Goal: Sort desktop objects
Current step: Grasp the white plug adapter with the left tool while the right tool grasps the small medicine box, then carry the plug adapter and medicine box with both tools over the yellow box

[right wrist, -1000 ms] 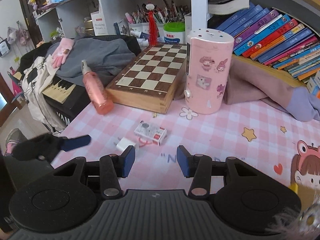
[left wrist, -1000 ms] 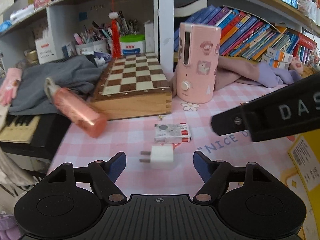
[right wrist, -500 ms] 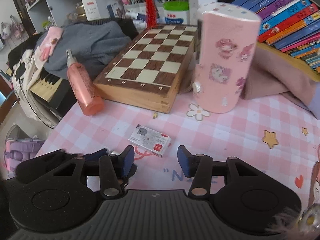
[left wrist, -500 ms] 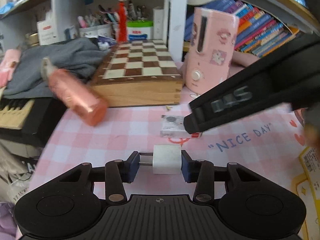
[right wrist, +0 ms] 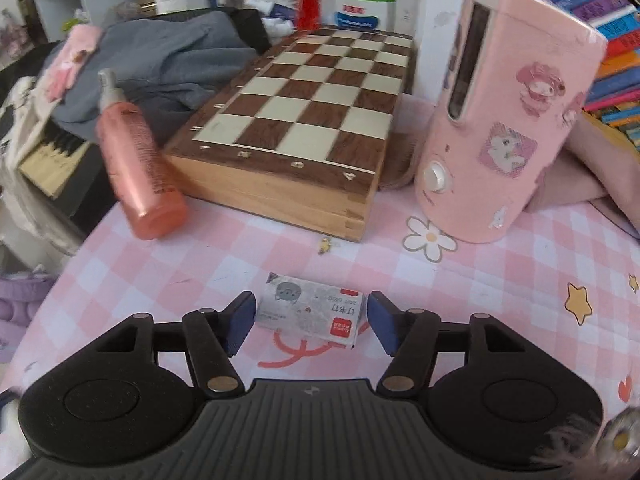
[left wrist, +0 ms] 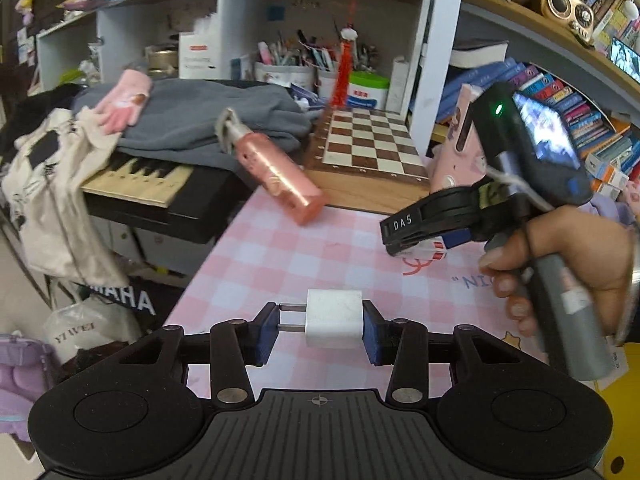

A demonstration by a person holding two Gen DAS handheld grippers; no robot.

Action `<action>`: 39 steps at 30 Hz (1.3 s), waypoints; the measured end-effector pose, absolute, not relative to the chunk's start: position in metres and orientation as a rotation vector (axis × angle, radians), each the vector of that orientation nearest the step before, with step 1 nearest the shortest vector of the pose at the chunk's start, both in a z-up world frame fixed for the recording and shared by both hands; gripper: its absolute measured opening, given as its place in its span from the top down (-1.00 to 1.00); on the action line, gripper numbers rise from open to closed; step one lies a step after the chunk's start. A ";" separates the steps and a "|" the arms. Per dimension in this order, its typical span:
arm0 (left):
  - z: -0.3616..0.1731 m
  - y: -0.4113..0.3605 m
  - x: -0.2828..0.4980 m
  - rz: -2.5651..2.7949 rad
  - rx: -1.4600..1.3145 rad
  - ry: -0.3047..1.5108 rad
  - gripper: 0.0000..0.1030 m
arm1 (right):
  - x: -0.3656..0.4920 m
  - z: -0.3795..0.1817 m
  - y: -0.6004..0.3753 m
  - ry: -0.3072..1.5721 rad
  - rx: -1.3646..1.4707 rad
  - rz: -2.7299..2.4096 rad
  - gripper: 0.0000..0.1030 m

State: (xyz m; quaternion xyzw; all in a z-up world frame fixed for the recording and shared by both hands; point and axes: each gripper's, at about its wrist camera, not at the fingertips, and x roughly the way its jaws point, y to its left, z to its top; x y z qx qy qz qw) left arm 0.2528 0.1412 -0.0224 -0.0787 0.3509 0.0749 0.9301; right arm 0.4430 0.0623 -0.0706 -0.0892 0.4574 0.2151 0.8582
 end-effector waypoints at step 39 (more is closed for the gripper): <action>0.049 0.146 0.140 -0.027 -0.092 0.570 0.19 | 0.256 0.019 0.000 0.749 -0.106 0.484 -0.06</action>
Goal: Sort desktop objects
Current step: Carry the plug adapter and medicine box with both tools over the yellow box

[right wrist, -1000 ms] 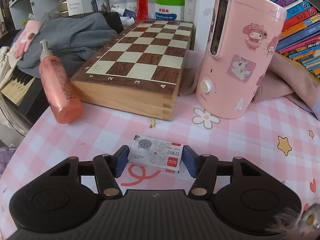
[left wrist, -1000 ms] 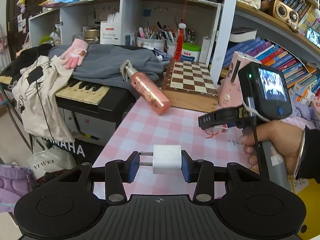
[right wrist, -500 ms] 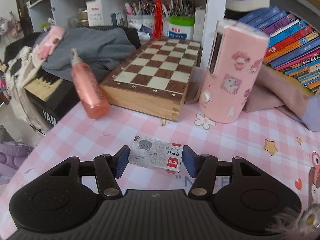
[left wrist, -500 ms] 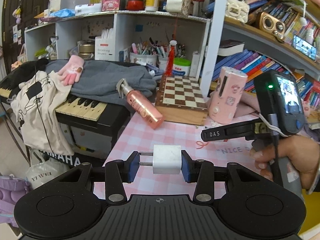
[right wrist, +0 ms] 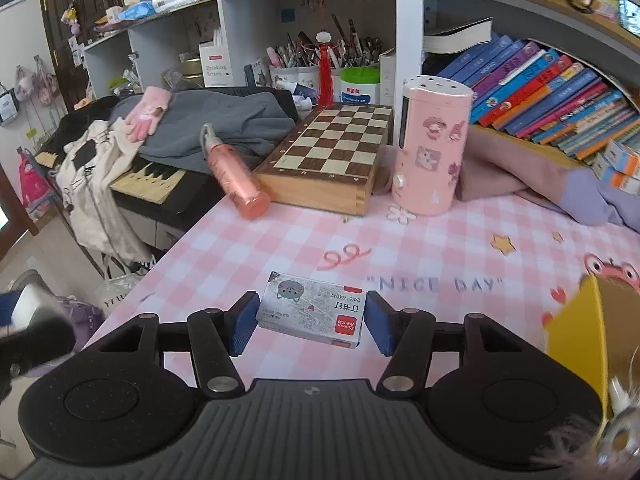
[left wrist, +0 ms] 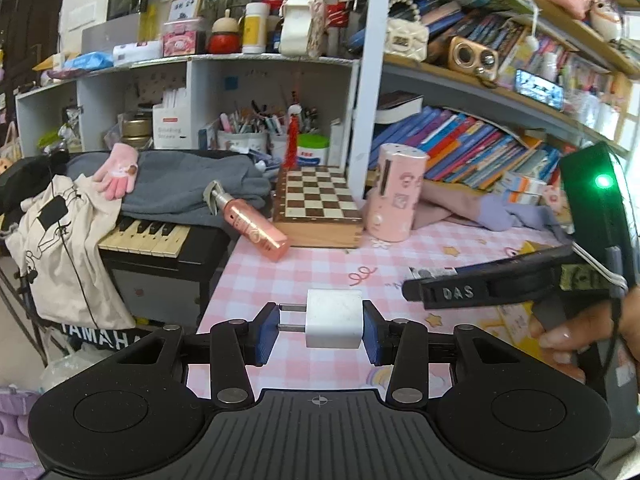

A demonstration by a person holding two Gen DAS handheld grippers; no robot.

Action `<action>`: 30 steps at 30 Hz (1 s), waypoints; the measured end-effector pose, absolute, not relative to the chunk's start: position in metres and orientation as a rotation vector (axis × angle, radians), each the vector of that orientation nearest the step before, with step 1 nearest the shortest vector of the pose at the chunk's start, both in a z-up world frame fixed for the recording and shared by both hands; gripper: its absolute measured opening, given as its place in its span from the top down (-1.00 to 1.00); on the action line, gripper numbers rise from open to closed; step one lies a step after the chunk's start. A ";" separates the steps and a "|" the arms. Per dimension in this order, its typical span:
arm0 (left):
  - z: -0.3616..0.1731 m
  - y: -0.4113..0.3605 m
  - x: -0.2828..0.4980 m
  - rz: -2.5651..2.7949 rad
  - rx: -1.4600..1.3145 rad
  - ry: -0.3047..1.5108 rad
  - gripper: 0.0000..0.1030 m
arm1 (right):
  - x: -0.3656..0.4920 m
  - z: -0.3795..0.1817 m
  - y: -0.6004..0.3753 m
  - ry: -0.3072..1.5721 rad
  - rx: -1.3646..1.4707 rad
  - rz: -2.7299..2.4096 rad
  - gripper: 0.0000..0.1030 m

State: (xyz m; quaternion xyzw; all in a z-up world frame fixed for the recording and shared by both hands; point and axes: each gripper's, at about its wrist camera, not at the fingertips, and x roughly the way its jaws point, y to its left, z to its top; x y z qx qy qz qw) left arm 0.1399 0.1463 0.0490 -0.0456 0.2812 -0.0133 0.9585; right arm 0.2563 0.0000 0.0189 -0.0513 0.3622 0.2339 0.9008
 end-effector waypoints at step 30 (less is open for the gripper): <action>0.041 0.106 0.026 -0.409 -0.048 0.676 0.19 | 0.020 0.021 -0.082 0.828 -0.018 0.250 -0.06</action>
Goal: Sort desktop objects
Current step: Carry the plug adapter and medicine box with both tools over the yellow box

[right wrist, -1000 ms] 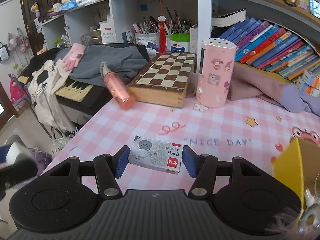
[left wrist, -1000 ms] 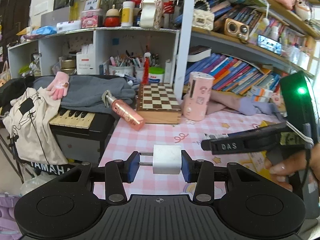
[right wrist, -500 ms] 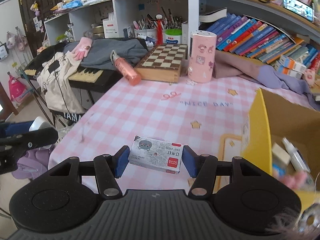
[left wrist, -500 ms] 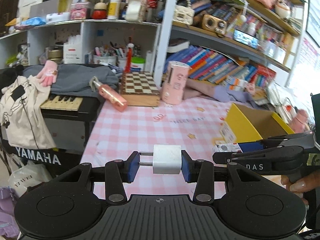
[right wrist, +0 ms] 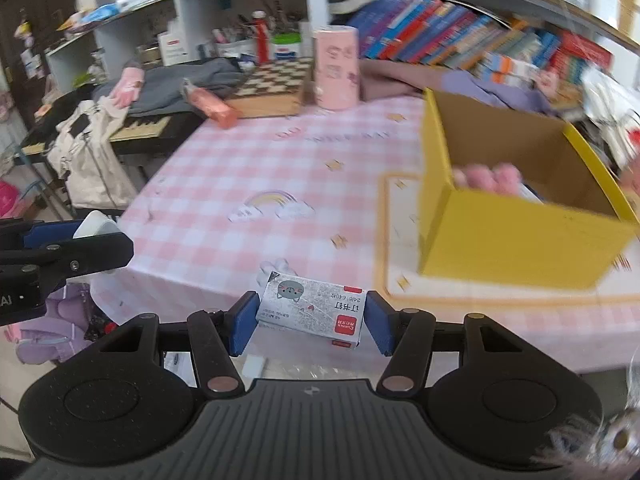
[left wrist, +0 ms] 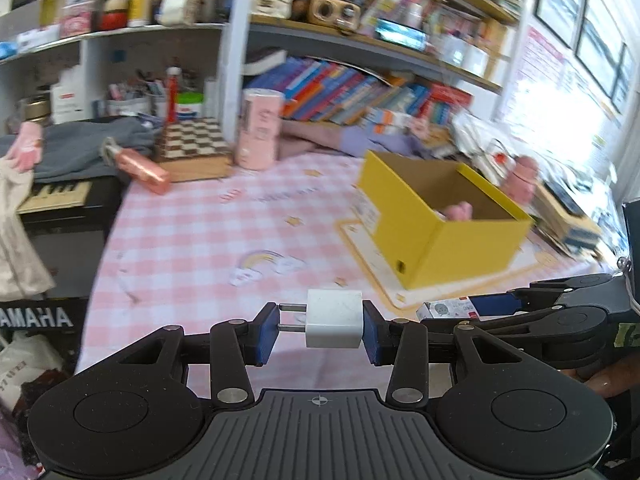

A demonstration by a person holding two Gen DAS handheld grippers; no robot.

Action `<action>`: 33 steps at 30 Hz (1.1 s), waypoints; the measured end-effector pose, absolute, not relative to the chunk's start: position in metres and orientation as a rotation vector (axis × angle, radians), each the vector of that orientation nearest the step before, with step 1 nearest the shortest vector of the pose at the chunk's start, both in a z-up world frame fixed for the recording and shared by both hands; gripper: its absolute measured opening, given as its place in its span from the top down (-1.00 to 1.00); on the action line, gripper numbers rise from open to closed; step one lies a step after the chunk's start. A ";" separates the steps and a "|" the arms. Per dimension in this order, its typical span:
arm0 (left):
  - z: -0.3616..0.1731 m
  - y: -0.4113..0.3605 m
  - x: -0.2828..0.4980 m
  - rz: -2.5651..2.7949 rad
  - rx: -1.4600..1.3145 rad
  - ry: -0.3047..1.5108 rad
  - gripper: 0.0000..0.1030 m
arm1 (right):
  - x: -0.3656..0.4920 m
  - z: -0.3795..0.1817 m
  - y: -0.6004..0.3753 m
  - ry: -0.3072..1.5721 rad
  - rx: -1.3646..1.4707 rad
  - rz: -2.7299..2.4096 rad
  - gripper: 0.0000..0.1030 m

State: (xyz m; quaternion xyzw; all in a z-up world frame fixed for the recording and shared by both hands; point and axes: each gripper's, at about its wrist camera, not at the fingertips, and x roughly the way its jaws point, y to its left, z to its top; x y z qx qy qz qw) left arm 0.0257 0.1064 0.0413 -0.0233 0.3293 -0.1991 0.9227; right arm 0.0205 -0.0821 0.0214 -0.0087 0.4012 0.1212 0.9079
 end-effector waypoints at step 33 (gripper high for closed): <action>0.040 -0.030 0.041 -0.698 0.073 0.693 0.19 | -0.039 0.024 -0.208 0.830 0.119 -0.061 -0.06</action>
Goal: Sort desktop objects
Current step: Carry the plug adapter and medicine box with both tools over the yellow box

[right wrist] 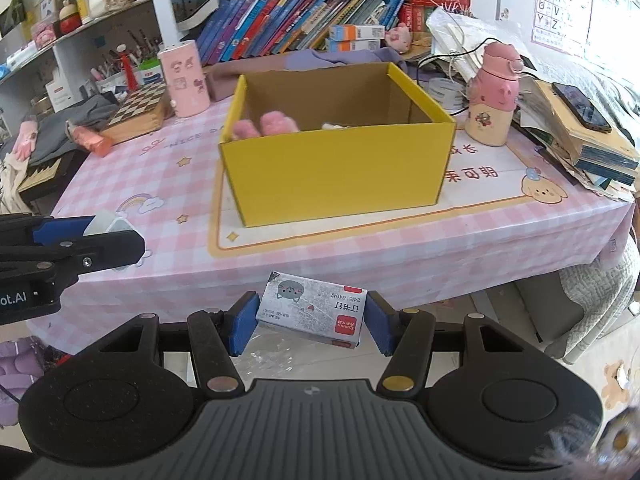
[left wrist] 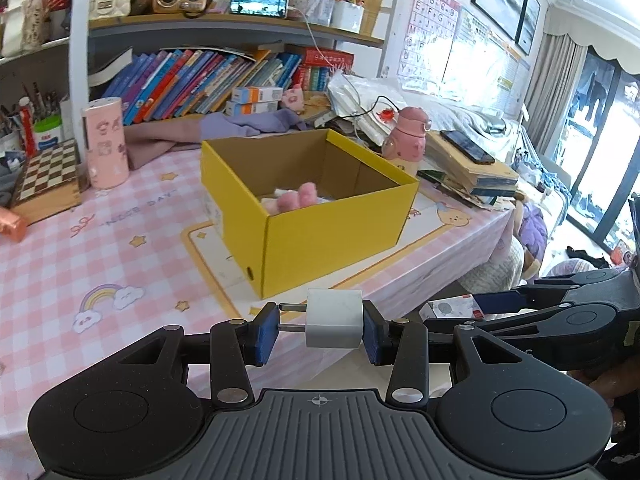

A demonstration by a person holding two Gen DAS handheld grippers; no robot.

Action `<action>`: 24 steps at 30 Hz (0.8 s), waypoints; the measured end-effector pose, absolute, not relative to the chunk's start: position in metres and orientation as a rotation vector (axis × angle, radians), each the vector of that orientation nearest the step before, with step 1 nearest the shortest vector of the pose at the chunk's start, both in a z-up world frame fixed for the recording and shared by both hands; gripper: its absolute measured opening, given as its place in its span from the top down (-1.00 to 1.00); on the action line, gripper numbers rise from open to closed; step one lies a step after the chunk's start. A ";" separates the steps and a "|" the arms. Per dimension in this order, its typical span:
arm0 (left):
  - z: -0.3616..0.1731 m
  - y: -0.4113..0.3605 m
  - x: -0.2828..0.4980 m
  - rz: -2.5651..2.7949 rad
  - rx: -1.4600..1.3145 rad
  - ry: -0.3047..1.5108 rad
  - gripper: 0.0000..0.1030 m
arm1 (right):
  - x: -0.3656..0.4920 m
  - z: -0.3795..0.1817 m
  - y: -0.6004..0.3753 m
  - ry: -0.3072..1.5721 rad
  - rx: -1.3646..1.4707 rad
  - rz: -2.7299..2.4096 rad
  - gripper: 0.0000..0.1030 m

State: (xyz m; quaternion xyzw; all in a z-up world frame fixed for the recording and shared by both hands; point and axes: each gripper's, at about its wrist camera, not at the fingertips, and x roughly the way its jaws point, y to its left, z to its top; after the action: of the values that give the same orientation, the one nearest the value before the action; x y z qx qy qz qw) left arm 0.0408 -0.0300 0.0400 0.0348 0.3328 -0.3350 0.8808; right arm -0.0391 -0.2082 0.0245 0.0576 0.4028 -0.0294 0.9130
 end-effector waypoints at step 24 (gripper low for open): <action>0.043 -0.121 0.072 -0.649 0.073 0.684 0.19 | 0.002 0.020 -0.298 0.846 0.098 0.001 -0.06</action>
State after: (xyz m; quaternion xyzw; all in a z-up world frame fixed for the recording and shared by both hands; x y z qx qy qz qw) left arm 0.0719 -0.1207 0.0435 0.0350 0.3292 -0.3127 0.8903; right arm 0.0024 -0.2980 0.0199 0.0476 0.4103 0.0007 0.9107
